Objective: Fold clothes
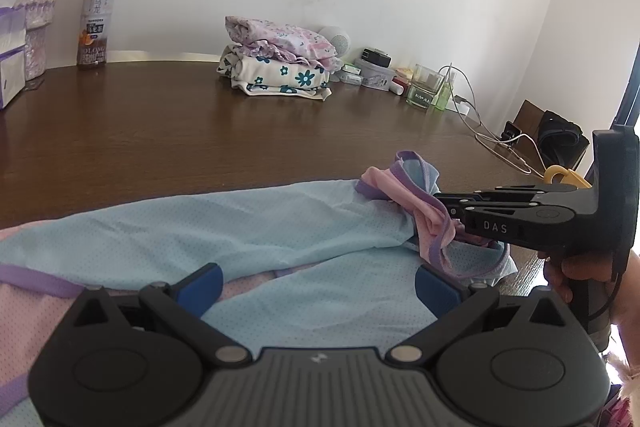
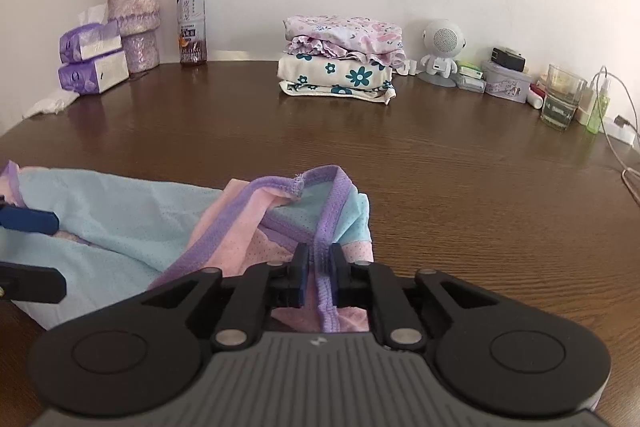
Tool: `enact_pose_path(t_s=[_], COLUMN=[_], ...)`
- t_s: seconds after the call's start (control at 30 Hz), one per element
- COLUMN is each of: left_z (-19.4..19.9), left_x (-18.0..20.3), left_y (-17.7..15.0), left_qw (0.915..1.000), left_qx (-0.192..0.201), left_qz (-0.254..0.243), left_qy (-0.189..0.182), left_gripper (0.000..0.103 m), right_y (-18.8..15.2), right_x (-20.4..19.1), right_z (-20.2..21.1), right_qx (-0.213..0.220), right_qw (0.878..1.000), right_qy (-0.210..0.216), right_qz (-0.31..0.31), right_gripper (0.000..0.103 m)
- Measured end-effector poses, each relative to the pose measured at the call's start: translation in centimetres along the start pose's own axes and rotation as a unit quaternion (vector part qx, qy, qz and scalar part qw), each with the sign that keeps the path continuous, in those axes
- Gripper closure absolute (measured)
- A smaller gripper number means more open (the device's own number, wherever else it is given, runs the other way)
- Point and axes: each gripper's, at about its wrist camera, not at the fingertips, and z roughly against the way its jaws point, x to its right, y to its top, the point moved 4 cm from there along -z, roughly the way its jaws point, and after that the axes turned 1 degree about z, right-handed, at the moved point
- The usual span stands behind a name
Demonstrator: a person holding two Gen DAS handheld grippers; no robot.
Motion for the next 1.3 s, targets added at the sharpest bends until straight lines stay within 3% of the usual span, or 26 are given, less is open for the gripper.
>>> enact_pose_path(t_s=[0.1,0.23,0.33,0.4,0.43,0.5,0.67,0.77,0.83,0.9,0.97,1.17,1.3], left_z=[0.0,-0.2,-0.2,-0.2,-0.2,-0.2,-0.1,-0.2,-0.2,-0.2,-0.2,0.0,0.4], left_x=[0.0,0.1,0.1,0.1,0.1,0.0,0.0,0.0,0.0,0.0,0.0,0.1,0.3], left_y=[0.0,0.0,-0.1,-0.1,-0.1,-0.1,-0.1,-0.1,-0.1,-0.1,-0.1,-0.1,0.0], left_qw=[1.0000,1.0000,1.0000,1.0000,1.0000,1.0000,1.0000,1.0000,1.0000,1.0000,1.0000,1.0000,0.9998], left_qx=[0.000,-0.002,-0.002,-0.002,-0.002,-0.001,0.000,-0.002,-0.002,-0.002,-0.002,0.004,0.016], left_qz=[0.000,-0.001,-0.002,-0.002,-0.002,-0.001,-0.001,-0.002,-0.002,-0.001,-0.001,-0.003,-0.007], left_qy=[0.000,-0.002,-0.003,-0.003,-0.003,-0.002,-0.001,-0.002,-0.002,-0.002,-0.002,-0.004,-0.003], left_gripper=[0.000,0.000,0.000,0.000,0.000,0.000,0.000,0.000,0.000,0.000,0.000,0.000,0.001], right_y=[0.5,1.7,2.5,2.7,2.7,2.7,2.0,1.5,1.3,1.3,1.2,-0.5,-2.5], right_x=[1.1,1.5,0.1,-0.7,-1.1,-1.7,-4.3,-4.3,-3.7,-2.6,-1.2,1.9,3.9], right_z=[1.3,2.3,1.1,-0.2,-0.7,-1.3,-0.8,-0.6,-0.1,1.1,2.9,6.9,8.1], right_qx=[0.027,0.051,0.027,0.005,0.000,-0.008,-0.015,-0.022,-0.016,0.002,0.027,0.053,0.049], right_qw=[0.999,0.995,0.992,0.992,0.992,0.991,0.993,0.994,0.993,0.991,0.989,0.995,0.994], right_qy=[0.017,0.049,0.098,0.104,0.107,0.114,0.113,0.107,0.113,0.123,0.121,0.035,0.016], right_qz=[-0.040,-0.071,-0.070,-0.070,-0.070,-0.068,-0.003,-0.001,-0.020,-0.050,-0.077,-0.071,-0.096], right_gripper=[0.080,0.080,0.080,0.080,0.081,0.101,0.101,0.101,0.096,0.085,0.064,0.060,0.061])
